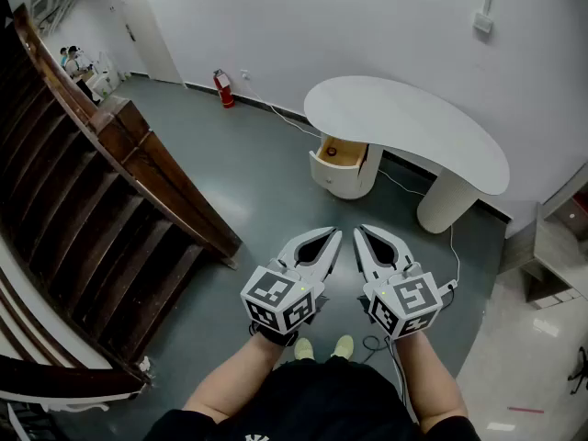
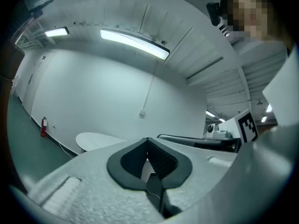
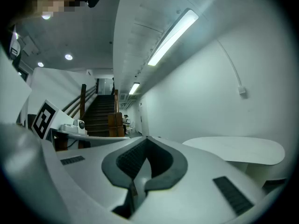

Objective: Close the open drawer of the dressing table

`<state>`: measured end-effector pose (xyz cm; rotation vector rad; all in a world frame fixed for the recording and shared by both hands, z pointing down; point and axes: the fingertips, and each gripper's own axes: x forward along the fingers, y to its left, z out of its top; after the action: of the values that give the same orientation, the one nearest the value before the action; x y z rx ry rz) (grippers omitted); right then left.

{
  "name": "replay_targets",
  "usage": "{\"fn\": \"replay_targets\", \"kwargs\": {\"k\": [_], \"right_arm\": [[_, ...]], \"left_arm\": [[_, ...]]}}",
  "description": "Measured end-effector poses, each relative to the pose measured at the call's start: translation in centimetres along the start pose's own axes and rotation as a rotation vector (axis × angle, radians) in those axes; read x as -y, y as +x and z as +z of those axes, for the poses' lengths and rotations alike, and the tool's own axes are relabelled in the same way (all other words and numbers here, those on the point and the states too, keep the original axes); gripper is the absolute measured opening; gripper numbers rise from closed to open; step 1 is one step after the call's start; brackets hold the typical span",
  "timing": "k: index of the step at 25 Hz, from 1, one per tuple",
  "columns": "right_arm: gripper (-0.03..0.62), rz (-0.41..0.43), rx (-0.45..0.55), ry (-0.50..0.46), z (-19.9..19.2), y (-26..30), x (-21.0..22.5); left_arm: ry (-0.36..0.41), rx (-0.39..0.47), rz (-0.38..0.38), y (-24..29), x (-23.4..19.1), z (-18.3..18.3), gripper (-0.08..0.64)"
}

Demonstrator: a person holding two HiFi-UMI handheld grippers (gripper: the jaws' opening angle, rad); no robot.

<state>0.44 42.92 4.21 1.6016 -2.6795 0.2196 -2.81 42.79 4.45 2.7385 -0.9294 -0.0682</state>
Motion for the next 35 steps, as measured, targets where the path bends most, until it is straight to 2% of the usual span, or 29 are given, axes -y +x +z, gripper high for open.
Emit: {"fn": "replay_targets", "kwargs": {"k": [9,16,23,35], "right_arm": [[0.014,0.01,0.002,0.023,-0.2,-0.3,0.5],[0.014,0.015,0.036,0.083,0.4,-0.8,1.3],[0.014,0.002,0.058,0.115,1.1,-1.2,3.4],[0.014,0.017,0.062,0.173,-0.5,-2.4,7.6]], "left_arm": [[-0.009,-0.007,-0.001,0.4,0.3,-0.4,0.009],[-0.009,-0.017,0.014,0.3,0.0,-0.4,0.009],[0.001,-0.016,0.043,0.8,-0.8,0.0,0.009],[0.008,-0.055,0.068,3.9,0.2,-2.0,0.009]]}}
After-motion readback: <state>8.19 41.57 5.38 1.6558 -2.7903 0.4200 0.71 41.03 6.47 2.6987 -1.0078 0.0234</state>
